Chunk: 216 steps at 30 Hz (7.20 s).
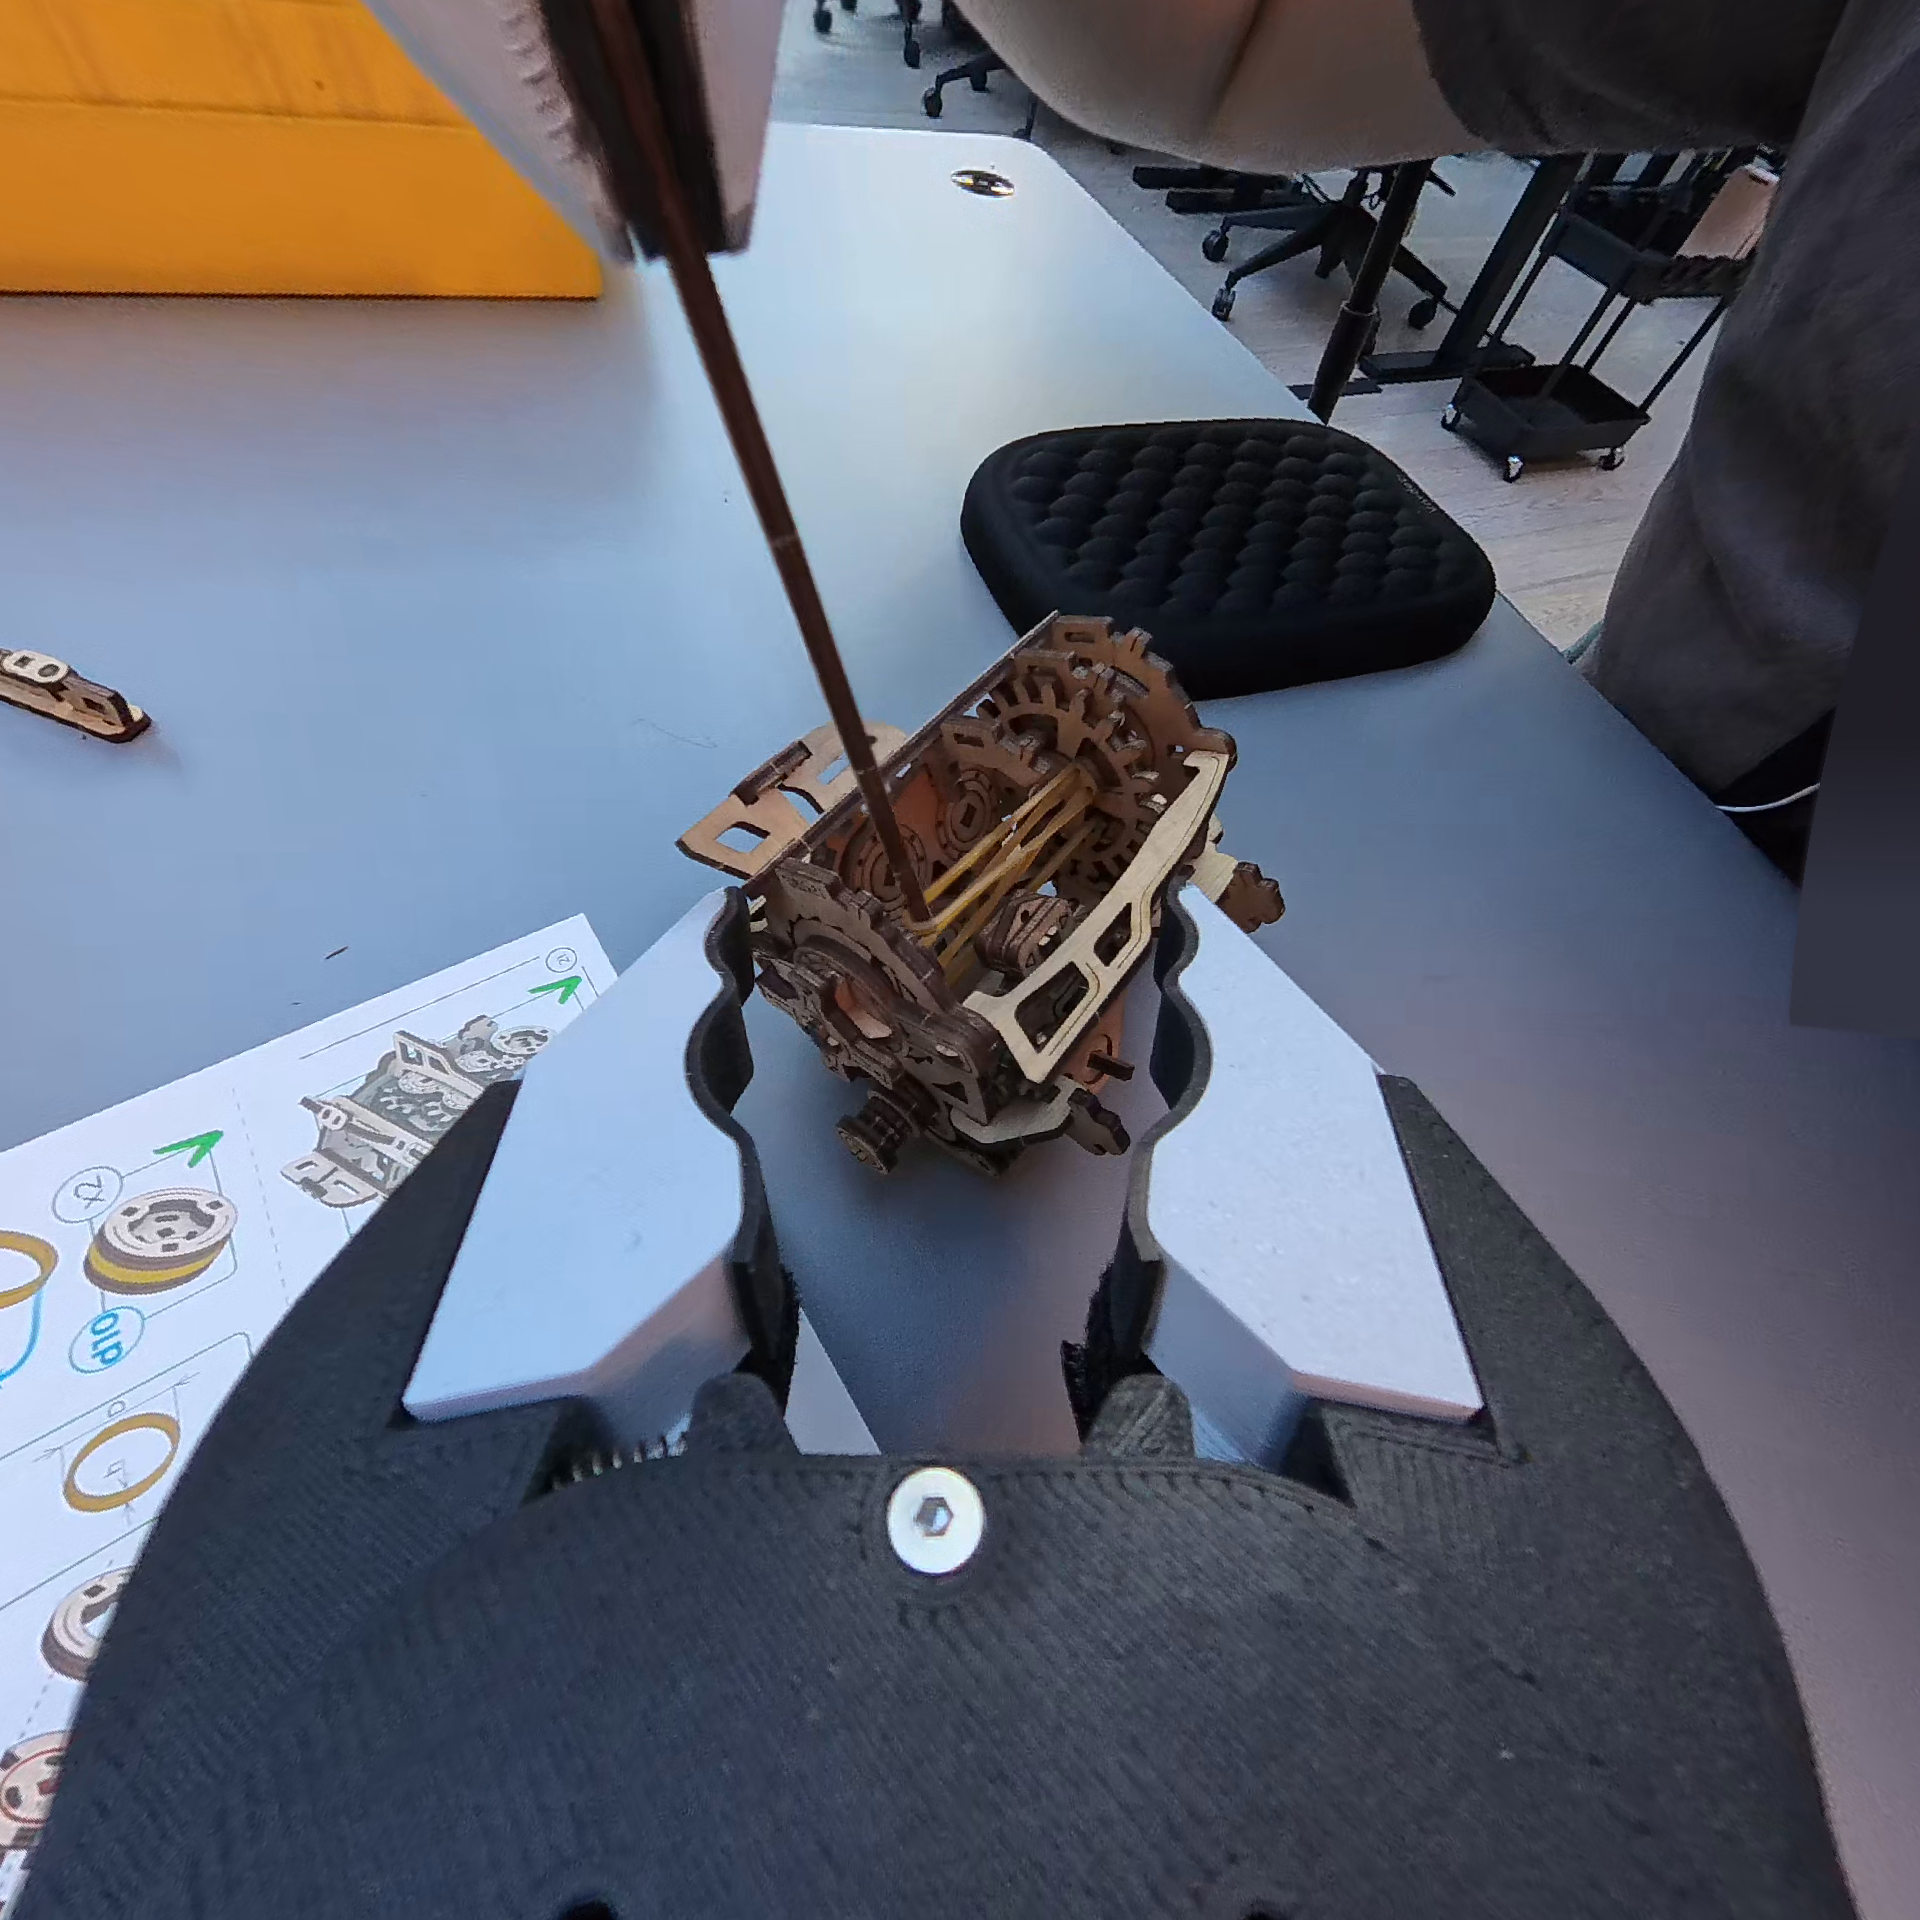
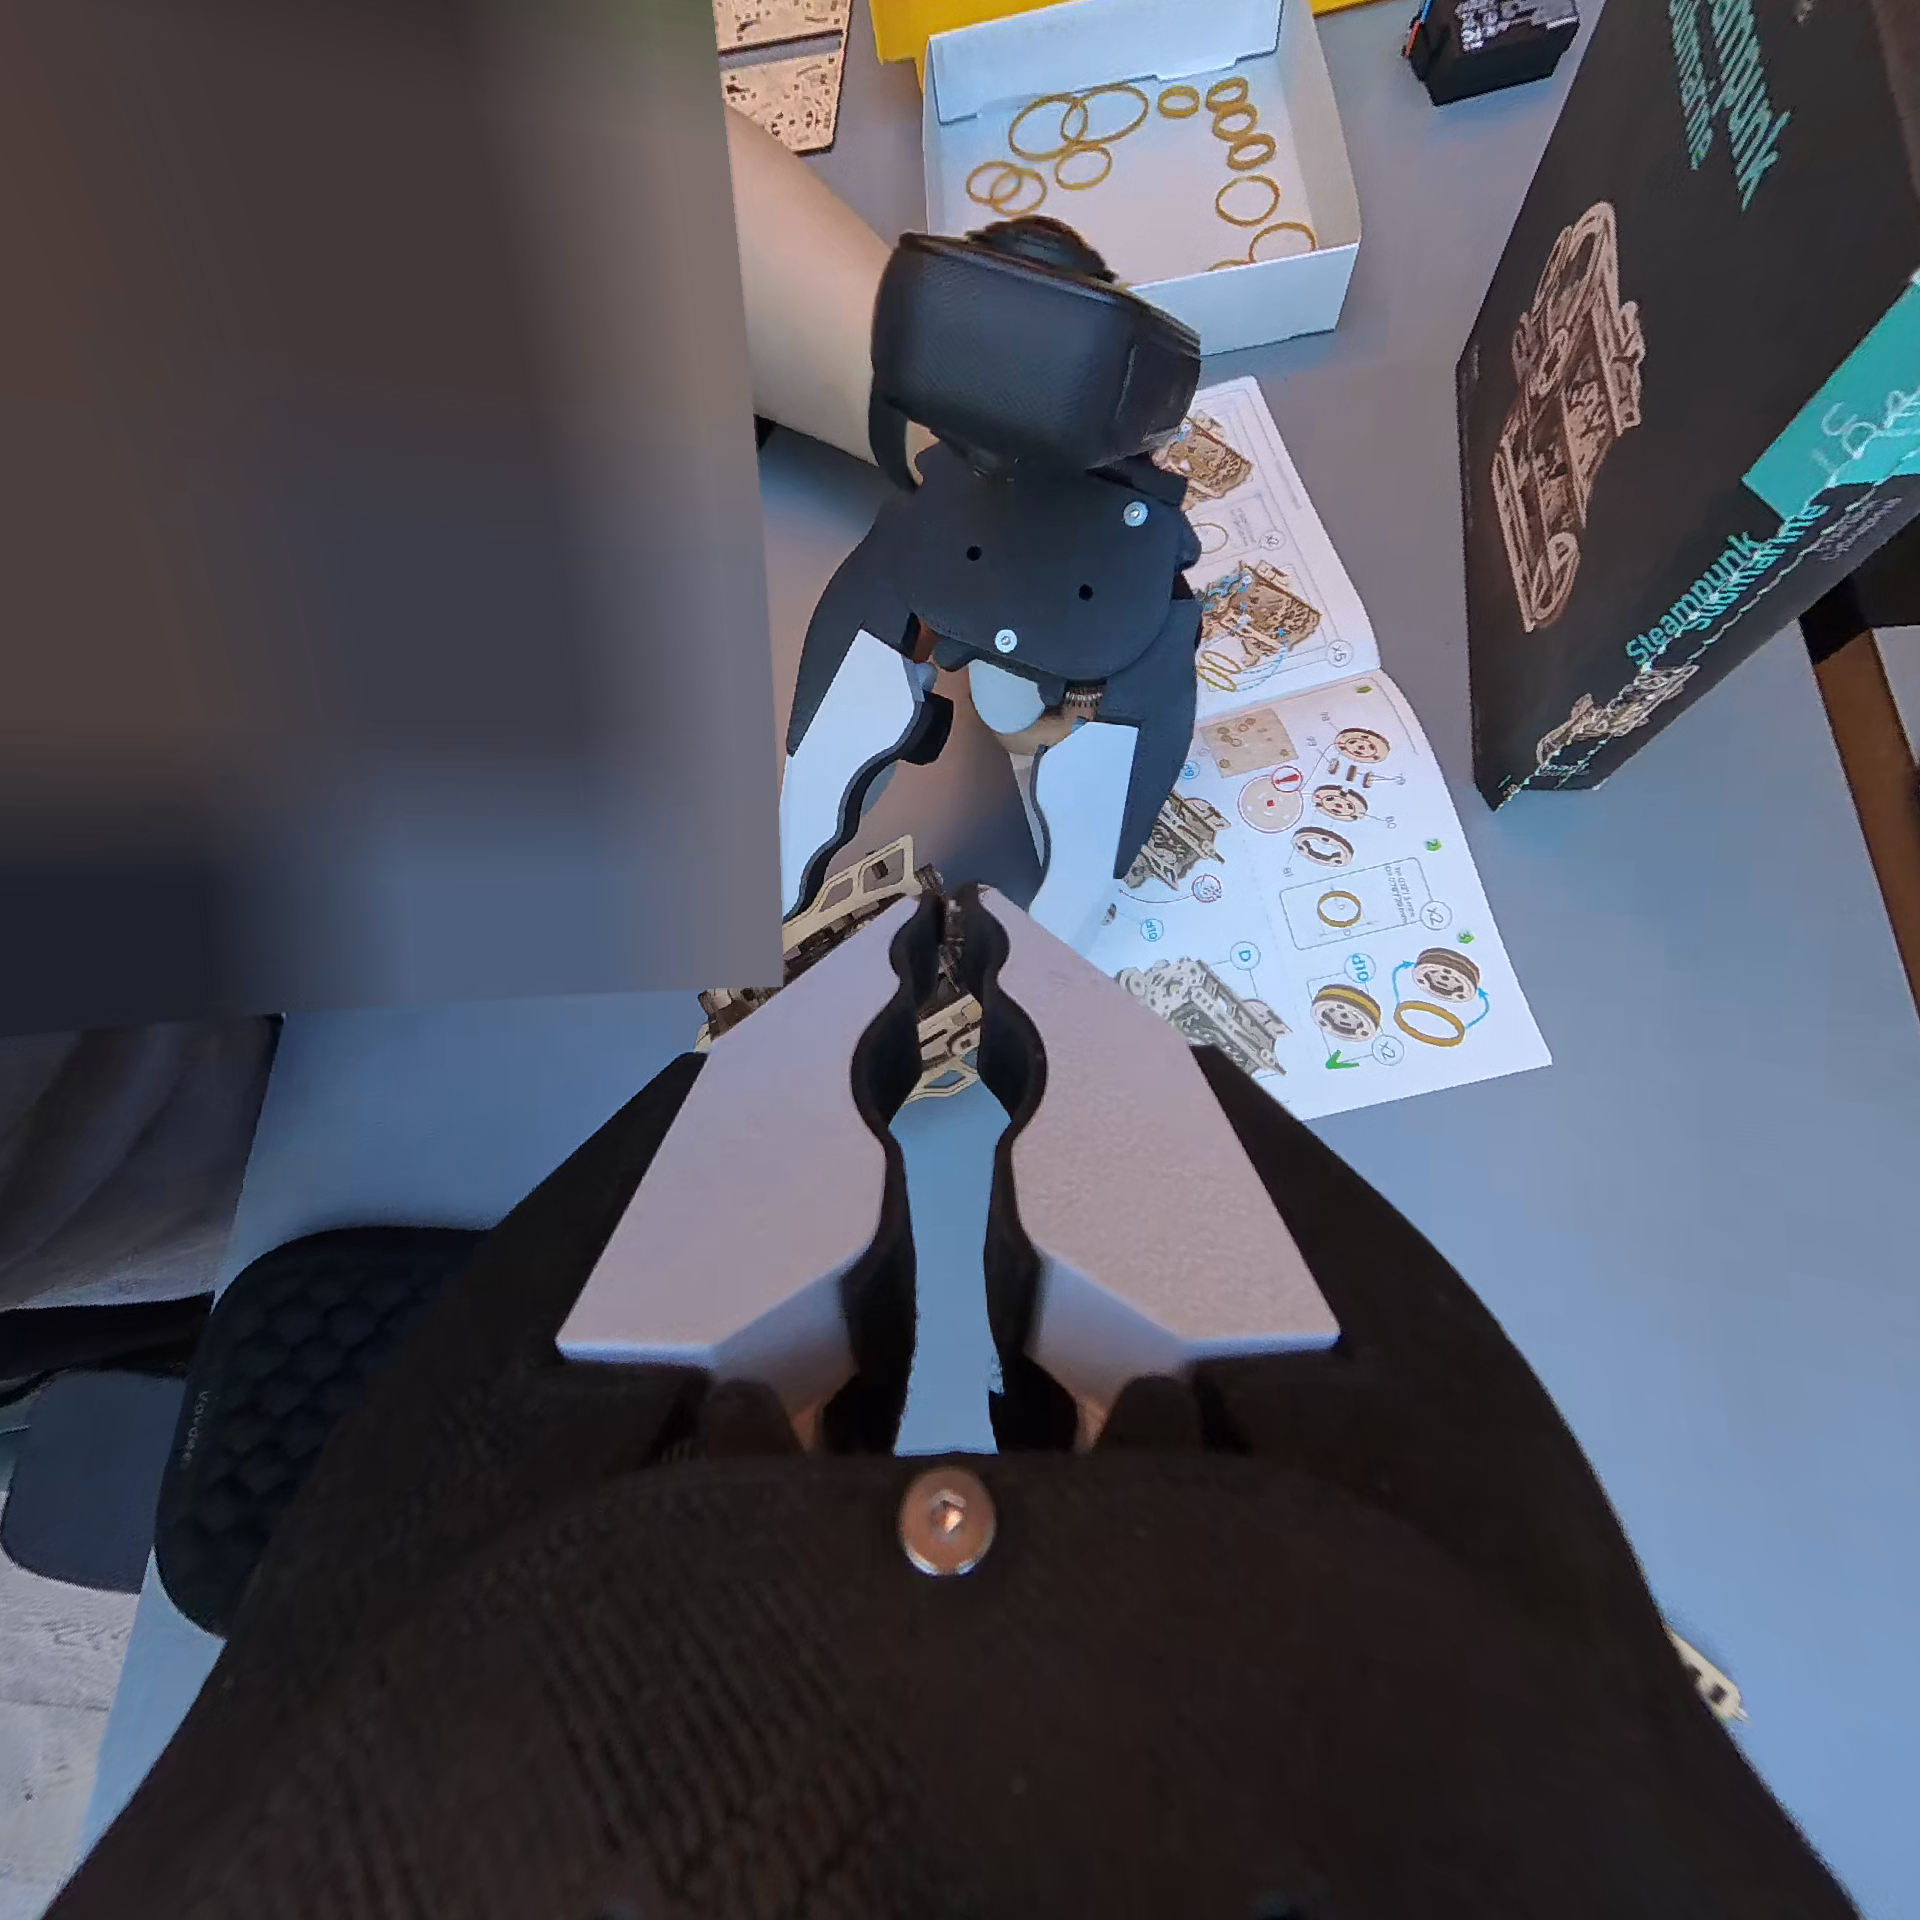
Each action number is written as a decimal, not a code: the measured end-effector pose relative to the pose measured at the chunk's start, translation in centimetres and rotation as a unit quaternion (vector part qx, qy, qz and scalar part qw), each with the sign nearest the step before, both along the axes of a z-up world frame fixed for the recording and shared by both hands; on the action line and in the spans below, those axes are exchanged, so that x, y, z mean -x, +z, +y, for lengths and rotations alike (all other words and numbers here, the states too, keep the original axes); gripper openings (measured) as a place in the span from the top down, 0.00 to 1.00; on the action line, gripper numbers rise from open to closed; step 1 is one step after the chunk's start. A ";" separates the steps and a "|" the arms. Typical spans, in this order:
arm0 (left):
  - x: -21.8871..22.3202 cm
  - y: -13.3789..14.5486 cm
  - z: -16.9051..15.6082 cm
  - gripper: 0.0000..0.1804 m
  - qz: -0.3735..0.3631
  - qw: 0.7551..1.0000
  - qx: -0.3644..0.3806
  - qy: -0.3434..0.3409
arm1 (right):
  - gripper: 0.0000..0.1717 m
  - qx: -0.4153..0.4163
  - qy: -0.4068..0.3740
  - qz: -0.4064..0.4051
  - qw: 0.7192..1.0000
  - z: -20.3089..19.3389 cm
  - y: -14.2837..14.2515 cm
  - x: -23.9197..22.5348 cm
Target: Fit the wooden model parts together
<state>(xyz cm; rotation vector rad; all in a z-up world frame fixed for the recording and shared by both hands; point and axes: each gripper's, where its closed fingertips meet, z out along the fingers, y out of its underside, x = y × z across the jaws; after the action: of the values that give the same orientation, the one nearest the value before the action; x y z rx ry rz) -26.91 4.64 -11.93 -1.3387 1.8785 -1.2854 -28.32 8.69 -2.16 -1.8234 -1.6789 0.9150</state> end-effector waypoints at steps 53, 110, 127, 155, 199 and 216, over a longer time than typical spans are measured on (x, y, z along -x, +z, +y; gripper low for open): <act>0.0 -0.2 -0.3 0.58 0.004 1.000 -0.002 -0.009 | 0.99 -0.059 0.069 0.202 0.975 0.4 -1.7 -2.8; 0.0 -0.2 -0.5 0.58 0.005 1.000 0.002 -0.014 | 0.99 -0.136 0.113 0.261 0.949 -0.9 -2.4 -3.5; 0.5 -0.2 0.0 0.57 0.007 1.000 -0.002 -0.008 | 0.99 -0.133 0.116 0.240 0.955 -1.3 -2.7 -3.5; 1.4 -0.1 2.2 0.58 0.009 0.996 -0.067 0.060 | 0.99 -0.187 0.145 0.203 0.950 -2.6 -2.0 -2.2; -0.1 -0.7 1.4 0.38 0.054 0.949 0.044 0.308 | 1.00 -0.256 0.077 0.039 0.963 -4.5 -1.0 -2.4; 1.1 0.9 0.4 0.59 0.013 0.970 0.021 0.242 | 1.00 -0.236 0.066 0.061 0.967 -4.4 -0.7 -1.8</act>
<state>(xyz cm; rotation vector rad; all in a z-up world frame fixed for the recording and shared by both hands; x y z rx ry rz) -27.99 5.01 -11.07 -1.7072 1.4150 -1.0578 -26.47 4.33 -2.83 -1.3269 -1.7714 0.5934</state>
